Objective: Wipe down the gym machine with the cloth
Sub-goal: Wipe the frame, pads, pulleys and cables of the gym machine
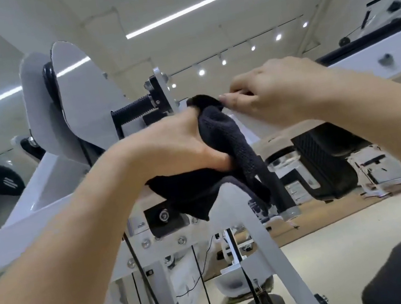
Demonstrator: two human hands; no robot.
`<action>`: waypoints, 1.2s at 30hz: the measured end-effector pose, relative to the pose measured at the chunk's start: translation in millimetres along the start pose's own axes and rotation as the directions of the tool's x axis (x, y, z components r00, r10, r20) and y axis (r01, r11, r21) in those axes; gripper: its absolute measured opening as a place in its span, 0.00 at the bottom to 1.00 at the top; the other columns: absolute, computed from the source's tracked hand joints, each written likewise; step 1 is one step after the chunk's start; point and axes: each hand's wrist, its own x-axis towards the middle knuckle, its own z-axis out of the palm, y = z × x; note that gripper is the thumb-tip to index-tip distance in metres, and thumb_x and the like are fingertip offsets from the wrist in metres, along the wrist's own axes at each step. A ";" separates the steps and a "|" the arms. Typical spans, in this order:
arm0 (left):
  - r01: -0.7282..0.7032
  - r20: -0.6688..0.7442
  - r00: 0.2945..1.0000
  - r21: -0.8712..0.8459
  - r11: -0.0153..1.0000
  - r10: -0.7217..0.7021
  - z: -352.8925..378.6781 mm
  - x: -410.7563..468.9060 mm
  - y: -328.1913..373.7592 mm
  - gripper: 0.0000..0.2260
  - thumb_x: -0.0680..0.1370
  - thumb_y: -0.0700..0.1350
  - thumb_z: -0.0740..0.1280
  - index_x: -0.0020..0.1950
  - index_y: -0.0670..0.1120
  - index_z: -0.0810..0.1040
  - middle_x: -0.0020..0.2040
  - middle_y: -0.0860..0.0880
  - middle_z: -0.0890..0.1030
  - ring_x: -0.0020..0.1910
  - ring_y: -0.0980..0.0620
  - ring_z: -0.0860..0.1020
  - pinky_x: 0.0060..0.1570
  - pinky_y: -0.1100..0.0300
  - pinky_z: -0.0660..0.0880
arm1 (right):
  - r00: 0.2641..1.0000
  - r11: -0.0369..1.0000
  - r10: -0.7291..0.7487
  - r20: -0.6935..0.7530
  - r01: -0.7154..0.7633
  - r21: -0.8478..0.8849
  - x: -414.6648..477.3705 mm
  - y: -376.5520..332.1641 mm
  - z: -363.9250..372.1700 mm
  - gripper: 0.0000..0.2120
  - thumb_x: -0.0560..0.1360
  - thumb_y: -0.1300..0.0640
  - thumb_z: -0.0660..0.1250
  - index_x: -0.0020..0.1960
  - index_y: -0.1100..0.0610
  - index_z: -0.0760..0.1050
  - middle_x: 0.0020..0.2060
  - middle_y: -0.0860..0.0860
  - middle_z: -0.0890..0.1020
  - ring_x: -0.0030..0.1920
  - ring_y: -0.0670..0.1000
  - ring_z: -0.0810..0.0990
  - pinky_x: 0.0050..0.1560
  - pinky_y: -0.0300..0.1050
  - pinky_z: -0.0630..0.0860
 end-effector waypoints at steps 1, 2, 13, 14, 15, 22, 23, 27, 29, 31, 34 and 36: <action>0.015 -0.057 0.998 0.099 0.995 -0.009 5.5 0.6 0.3 0.28 0.60 0.65 0.75 0.54 0.62 0.68 0.41 0.57 0.81 0.40 0.59 0.80 0.36 0.62 0.78 | 1.000 1.000 0.011 -0.027 -0.012 -0.015 -1.0 0.2 0.8 0.27 0.76 0.31 0.45 0.54 0.48 0.75 0.39 0.49 0.75 0.37 0.52 0.71 0.32 0.43 0.62; 0.040 -0.140 0.990 0.216 0.976 -0.010 12.2 1.3 1.2 0.28 0.59 0.65 0.73 0.53 0.60 0.68 0.41 0.57 0.79 0.40 0.58 0.78 0.37 0.60 0.76 | 0.999 1.000 0.021 -0.049 -0.022 -0.014 -1.0 -0.8 1.8 0.27 0.77 0.32 0.46 0.52 0.48 0.75 0.38 0.49 0.75 0.37 0.53 0.71 0.32 0.44 0.62; 0.121 -0.489 0.835 0.609 0.784 0.251 48.6 -14.1 -4.4 0.28 0.66 0.59 0.69 0.61 0.46 0.70 0.36 0.52 0.73 0.29 0.48 0.69 0.29 0.59 0.59 | 0.980 0.995 0.094 -0.176 -0.090 0.035 -10.4 -7.6 9.0 0.24 0.79 0.36 0.48 0.43 0.52 0.73 0.27 0.51 0.70 0.28 0.51 0.66 0.29 0.41 0.54; 0.127 -0.497 0.833 0.598 0.791 0.242 50.6 -14.6 -4.7 0.29 0.67 0.59 0.70 0.62 0.45 0.71 0.38 0.50 0.74 0.31 0.47 0.70 0.32 0.58 0.61 | 0.981 0.995 0.099 -0.167 -0.096 0.029 -11.2 -7.7 9.4 0.24 0.78 0.36 0.47 0.44 0.51 0.73 0.28 0.53 0.71 0.28 0.54 0.67 0.29 0.42 0.53; 0.133 -0.495 0.839 0.589 0.797 0.226 50.7 -14.5 -3.3 0.29 0.68 0.59 0.70 0.63 0.44 0.72 0.39 0.48 0.75 0.33 0.46 0.72 0.34 0.57 0.61 | 0.983 0.994 0.105 -0.150 -0.103 0.023 -11.7 -7.5 9.5 0.24 0.78 0.36 0.47 0.45 0.52 0.73 0.29 0.54 0.72 0.30 0.57 0.69 0.29 0.42 0.53; 0.096 -0.063 0.995 0.491 0.866 -0.074 1.2 6.2 12.6 0.24 0.59 0.70 0.63 0.43 0.56 0.63 0.28 0.58 0.69 0.25 0.56 0.67 0.25 0.62 0.61 | 0.979 0.972 0.150 0.136 -0.171 0.162 -8.4 -8.6 1.3 0.26 0.78 0.38 0.47 0.50 0.57 0.74 0.36 0.57 0.77 0.33 0.61 0.75 0.35 0.52 0.71; 0.098 0.018 0.993 0.458 0.884 -0.120 -3.7 11.0 12.4 0.24 0.58 0.70 0.63 0.39 0.54 0.60 0.27 0.57 0.68 0.24 0.56 0.68 0.24 0.62 0.63 | 0.971 0.966 0.151 0.183 -0.185 0.181 -9.8 -8.6 -1.8 0.27 0.78 0.38 0.47 0.51 0.57 0.75 0.38 0.57 0.78 0.34 0.61 0.75 0.36 0.52 0.70; 0.179 0.102 0.966 0.404 0.897 -0.238 -1.0 17.0 16.9 0.24 0.59 0.65 0.68 0.35 0.52 0.59 0.28 0.58 0.64 0.25 0.53 0.65 0.29 0.58 0.60 | 0.935 0.920 0.192 0.297 -0.277 0.278 -5.3 -8.0 -17.4 0.24 0.80 0.42 0.51 0.51 0.58 0.78 0.42 0.56 0.81 0.31 0.61 0.72 0.37 0.51 0.66; 0.280 0.037 0.949 0.352 0.893 -0.312 3.4 13.3 22.0 0.23 0.59 0.60 0.71 0.38 0.52 0.60 0.31 0.56 0.65 0.28 0.50 0.66 0.33 0.58 0.58 | 0.919 0.891 0.201 0.339 -0.316 0.327 0.6 -5.0 -25.4 0.22 0.79 0.45 0.54 0.54 0.59 0.79 0.45 0.55 0.82 0.35 0.61 0.76 0.38 0.50 0.69; 0.361 0.030 0.921 0.314 0.878 -0.389 6.1 10.2 26.1 0.20 0.60 0.55 0.72 0.41 0.51 0.64 0.34 0.53 0.70 0.33 0.47 0.70 0.35 0.58 0.57 | 0.893 0.852 0.191 0.408 -0.357 0.383 7.3 -1.5 -31.3 0.20 0.79 0.47 0.55 0.56 0.58 0.79 0.48 0.53 0.82 0.40 0.59 0.79 0.40 0.51 0.71; 0.432 0.080 0.879 0.286 0.856 -0.470 2.8 11.4 33.1 0.18 0.60 0.50 0.72 0.47 0.48 0.72 0.39 0.49 0.75 0.39 0.46 0.72 0.39 0.59 0.56 | 0.846 0.793 0.176 0.502 -0.424 0.437 13.1 4.8 -37.9 0.18 0.77 0.51 0.58 0.58 0.58 0.79 0.53 0.54 0.82 0.46 0.59 0.82 0.43 0.52 0.74; 0.447 0.154 0.860 0.229 0.864 -0.486 -4.5 13.2 37.2 0.23 0.60 0.47 0.74 0.52 0.46 0.74 0.44 0.48 0.77 0.44 0.46 0.73 0.41 0.62 0.55 | 0.805 0.763 0.145 0.575 -0.461 0.453 16.9 9.9 -41.5 0.17 0.77 0.53 0.61 0.61 0.60 0.78 0.58 0.55 0.81 0.50 0.59 0.82 0.46 0.53 0.75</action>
